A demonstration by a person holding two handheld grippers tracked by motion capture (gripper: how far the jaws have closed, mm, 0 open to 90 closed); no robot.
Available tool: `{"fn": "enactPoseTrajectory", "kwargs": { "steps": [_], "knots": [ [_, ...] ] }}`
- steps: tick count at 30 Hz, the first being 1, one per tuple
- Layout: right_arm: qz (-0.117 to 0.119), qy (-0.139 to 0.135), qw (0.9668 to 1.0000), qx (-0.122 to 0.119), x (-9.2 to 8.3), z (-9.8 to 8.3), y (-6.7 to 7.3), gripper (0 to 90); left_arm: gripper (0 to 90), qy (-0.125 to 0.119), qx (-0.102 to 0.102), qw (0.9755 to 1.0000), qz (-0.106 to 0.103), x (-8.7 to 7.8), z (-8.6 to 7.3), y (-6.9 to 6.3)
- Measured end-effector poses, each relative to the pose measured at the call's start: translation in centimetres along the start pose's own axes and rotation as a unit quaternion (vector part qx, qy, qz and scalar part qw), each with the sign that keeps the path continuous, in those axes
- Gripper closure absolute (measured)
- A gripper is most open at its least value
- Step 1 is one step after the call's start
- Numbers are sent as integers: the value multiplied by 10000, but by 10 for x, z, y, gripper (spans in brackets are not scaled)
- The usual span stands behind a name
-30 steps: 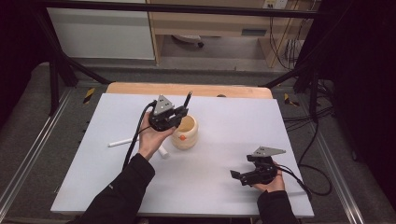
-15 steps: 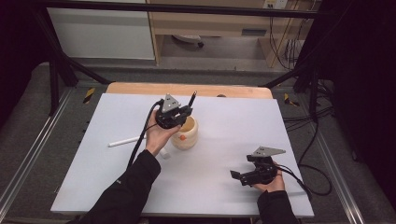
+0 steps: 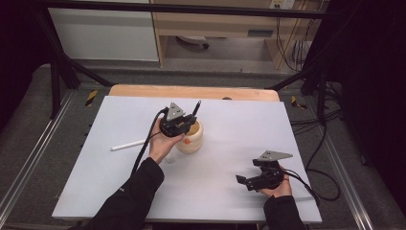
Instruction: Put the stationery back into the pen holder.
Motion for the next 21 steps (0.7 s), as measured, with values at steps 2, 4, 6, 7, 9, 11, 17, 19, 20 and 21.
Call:
{"fn": "enactPoseTrajectory", "kwargs": {
  "steps": [2, 4, 6, 7, 9, 11, 17, 19, 20, 21],
  "knots": [
    [-4, 3, 10000, -2, 0, 0, 0, 4, 787, 36, -26, 10000, -3, 0, -4, 1],
    [0, -3, 10000, -1, 0, 0, 0, 4, 787, 92, -30, 10000, -5, 0, -8, 1],
    [-2, 5, 10000, -8, 0, 0, 0, 4, 787, 127, -30, 9999, -13, 0, -11, 1],
    [-3, 7, 10000, -16, 0, 0, 0, 4, 787, 150, -28, 9999, -21, 0, -12, 2],
    [-1, 3, 10000, -11, 1, 0, 0, 4, 786, 192, -36, 9998, -35, 0, -15, 1],
    [7, -2, 10000, -11, 1, 0, 0, 4, 783, 238, -56, 9997, -31, 0, -18, 1],
    [5, 7, 10000, -3, 1, 0, 0, 5, 718, 200, -40, 9998, -1, -3, -17, 3],
    [-4, 9, 10000, -12, 1, 0, 0, 4, 692, 129, -35, 9999, 6, -6, -13, 3],
    [-4, 12, 10000, -12, 1, 0, 0, 4, 678, 105, -21, 9999, 20, -9, -12, 4],
    [-4, 10, 10000, -12, 1, 0, 0, 4, 659, 98, -6, 9999, 52, -11, -11, 5]
  ]
}}
Point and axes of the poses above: each handheld gripper's, and its own axes: x roughly forward along the jaws, z roughly out of its top, y roughly to its left, the point moved 10 cm from there along x, roughly forward along the jaws, and after that the axes turned 4 degrees about -z, right-handed, at the moved point
